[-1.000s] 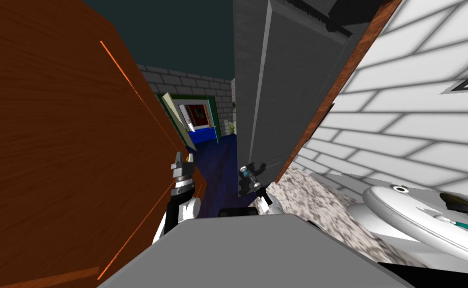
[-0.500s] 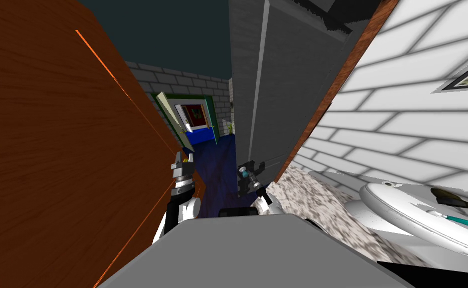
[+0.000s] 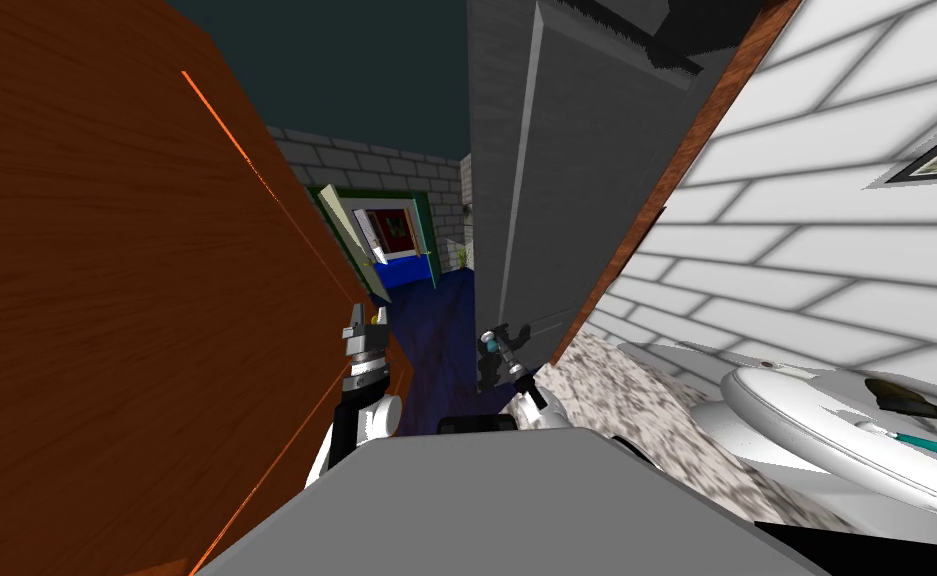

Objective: Push the door open

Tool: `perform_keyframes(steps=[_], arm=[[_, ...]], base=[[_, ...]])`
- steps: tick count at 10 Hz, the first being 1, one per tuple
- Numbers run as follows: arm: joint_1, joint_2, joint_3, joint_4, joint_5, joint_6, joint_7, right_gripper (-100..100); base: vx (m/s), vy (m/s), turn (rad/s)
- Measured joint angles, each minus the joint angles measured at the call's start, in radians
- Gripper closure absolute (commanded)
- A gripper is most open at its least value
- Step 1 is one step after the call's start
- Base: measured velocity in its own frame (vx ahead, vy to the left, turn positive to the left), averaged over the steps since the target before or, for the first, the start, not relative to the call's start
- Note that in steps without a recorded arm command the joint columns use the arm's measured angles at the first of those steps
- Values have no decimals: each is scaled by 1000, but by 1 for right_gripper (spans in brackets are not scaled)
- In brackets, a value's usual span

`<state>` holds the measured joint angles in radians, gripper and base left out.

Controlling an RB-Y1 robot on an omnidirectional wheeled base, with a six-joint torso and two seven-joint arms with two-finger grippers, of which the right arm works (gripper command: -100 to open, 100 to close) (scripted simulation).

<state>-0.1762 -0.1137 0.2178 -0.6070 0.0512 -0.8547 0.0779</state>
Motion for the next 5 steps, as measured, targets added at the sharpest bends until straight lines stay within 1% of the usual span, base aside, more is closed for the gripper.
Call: perform_keyframes(steps=[1, 3, 5], arm=[[3, -3, 0, -2, 0, 0, 24, -100], [-2, -10, -3, 12, -1, -8, 79, -100], [3, -21, -4, 4, -1, -6, 137, -100]], base=[[-48, 21, 14], [-47, 17, 21], [-41, 12, 14]])
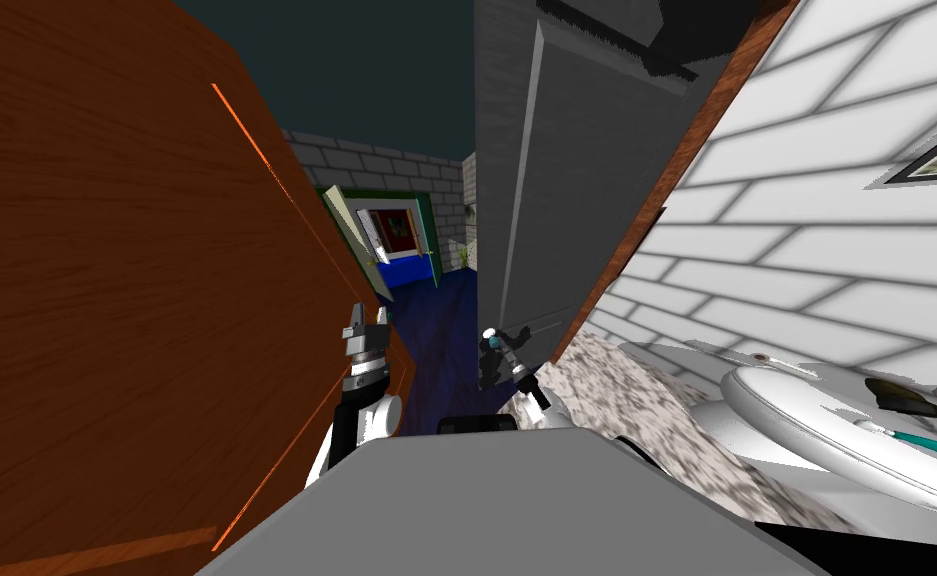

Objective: Push the door open

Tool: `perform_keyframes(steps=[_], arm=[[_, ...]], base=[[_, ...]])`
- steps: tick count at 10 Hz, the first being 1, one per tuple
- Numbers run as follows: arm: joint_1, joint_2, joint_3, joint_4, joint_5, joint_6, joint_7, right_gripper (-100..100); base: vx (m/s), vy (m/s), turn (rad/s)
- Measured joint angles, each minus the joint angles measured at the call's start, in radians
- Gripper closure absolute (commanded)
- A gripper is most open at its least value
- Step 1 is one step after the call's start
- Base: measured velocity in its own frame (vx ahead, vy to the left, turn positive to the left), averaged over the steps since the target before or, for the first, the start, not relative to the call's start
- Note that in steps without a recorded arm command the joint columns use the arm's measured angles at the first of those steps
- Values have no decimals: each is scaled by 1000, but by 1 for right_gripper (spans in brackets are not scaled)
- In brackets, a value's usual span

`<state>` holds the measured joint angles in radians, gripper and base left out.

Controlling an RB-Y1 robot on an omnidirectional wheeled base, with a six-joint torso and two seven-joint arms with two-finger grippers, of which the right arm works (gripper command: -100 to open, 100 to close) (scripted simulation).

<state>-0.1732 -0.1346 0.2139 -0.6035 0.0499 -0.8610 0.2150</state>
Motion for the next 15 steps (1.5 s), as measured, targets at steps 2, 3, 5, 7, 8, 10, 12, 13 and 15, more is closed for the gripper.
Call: perform_keyframes(steps=[2, 3, 5, 7, 8, 10, 12, 13, 15], arm=[[-9, -5, -3, 21, -2, -10, 48, -100], [-11, -9, -4, 26, -2, -15, 77, -100], [-12, -14, -6, 32, -3, -19, 126, -100], [-11, -22, -7, 33, -3, -22, 178, -100], [-20, -24, -10, 54, -4, -32, 205, -100], [-17, -31, -11, 48, -5, -31, 250, -100], [-18, -39, -13, 54, -6, -35, 301, -100], [-18, -42, -14, 56, -6, -37, 328, -100], [-21, -48, -15, 66, -7, -43, 373, -100]], base=[[-34, 14, 20], [-34, 13, 8], [-43, 25, 22], [-41, 13, 11], [-31, 7, 10], [-41, 13, 25], [-38, 17, 11], [-31, 14, 9], [-47, 16, 25]])
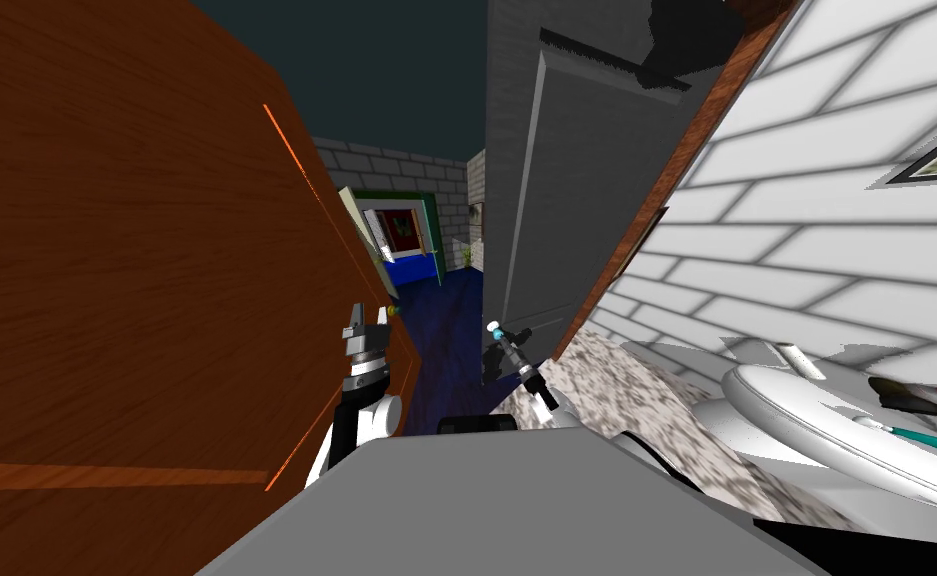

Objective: Push the door open

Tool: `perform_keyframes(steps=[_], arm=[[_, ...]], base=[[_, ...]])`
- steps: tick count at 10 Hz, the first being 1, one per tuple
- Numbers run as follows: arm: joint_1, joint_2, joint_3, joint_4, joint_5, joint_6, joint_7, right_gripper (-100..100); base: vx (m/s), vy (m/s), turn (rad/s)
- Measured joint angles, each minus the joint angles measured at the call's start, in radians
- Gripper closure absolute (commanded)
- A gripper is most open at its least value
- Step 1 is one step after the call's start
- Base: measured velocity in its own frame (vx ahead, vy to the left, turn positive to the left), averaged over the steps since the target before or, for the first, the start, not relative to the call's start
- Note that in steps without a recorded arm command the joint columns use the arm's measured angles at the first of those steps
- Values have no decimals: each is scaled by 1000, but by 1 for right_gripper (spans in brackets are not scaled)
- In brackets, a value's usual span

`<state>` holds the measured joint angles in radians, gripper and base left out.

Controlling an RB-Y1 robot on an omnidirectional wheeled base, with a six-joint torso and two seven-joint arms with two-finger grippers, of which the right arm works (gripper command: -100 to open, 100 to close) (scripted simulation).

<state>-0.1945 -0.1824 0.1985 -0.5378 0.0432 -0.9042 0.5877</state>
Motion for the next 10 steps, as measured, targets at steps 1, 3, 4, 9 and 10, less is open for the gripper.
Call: perform_keyframes(steps=[1, 3, 4, 9, 10], arm=[[-1, -6, -1, 3, -1, -3, 28, -100], [0, -13, -3, 2, -1, -3, 77, -100], [-5, -14, -4, 13, -2, -7, 96, -100], [-8, -30, -9, 29, -4, -21, 220, -100], [-8, -34, -10, 30, -4, -22, 245, -100]], base=[[-42, 18, 6], [-32, 17, 13], [-32, 13, 21], [-40, 17, 15], [-52, 20, 28]])
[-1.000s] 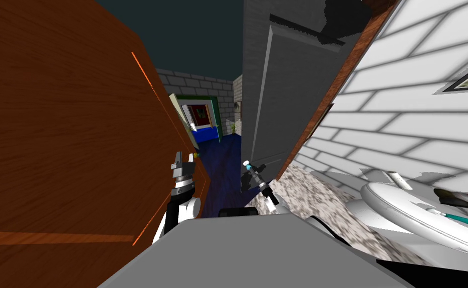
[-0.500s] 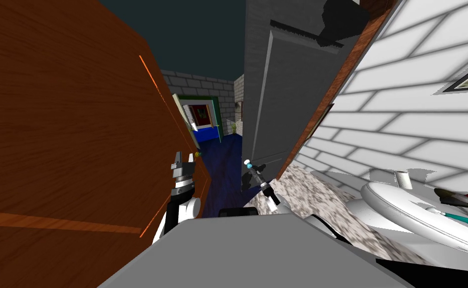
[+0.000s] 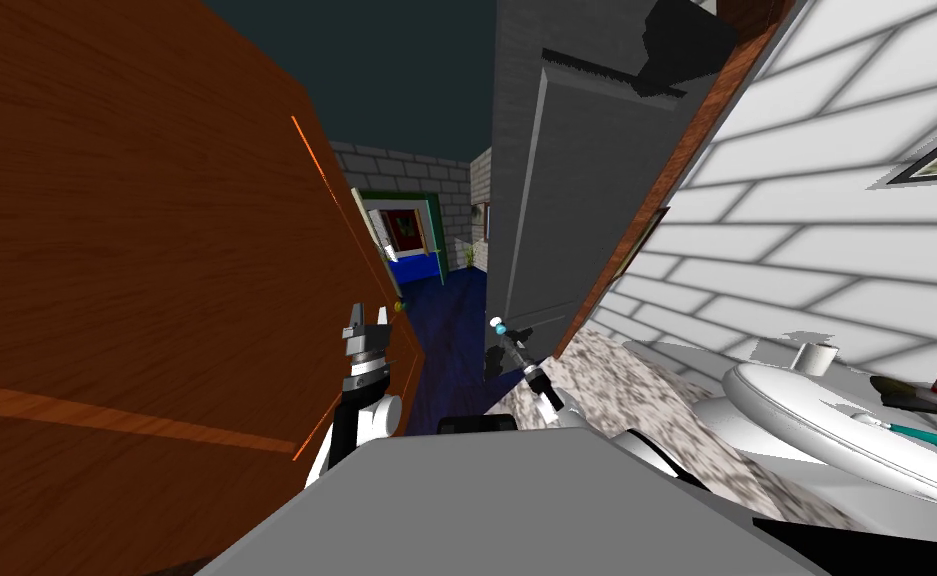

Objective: Push the door open

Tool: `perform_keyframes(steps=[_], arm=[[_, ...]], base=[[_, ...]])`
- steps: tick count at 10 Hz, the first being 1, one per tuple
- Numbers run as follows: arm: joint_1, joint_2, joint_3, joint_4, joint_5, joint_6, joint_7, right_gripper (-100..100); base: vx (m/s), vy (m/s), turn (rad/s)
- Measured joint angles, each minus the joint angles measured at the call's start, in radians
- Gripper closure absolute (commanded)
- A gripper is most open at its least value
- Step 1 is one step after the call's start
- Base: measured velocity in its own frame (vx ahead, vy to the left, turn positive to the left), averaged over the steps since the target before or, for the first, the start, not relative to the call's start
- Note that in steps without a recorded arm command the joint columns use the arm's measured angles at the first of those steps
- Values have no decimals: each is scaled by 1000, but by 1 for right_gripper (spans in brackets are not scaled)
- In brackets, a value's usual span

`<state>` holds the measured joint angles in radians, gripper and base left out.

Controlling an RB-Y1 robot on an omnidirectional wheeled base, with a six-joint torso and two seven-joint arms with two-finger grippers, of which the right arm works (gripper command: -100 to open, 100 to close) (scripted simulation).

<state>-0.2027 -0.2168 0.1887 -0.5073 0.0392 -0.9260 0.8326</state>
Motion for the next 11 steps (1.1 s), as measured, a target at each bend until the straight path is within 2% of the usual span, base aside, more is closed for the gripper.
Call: perform_keyframes(steps=[4, 11], arm=[[-15, -13, -5, 36, -3, -20, 106, -100], [-16, -35, -11, 48, -5, -32, 282, -100]], base=[[-39, 16, 14], [-36, 16, 16]])
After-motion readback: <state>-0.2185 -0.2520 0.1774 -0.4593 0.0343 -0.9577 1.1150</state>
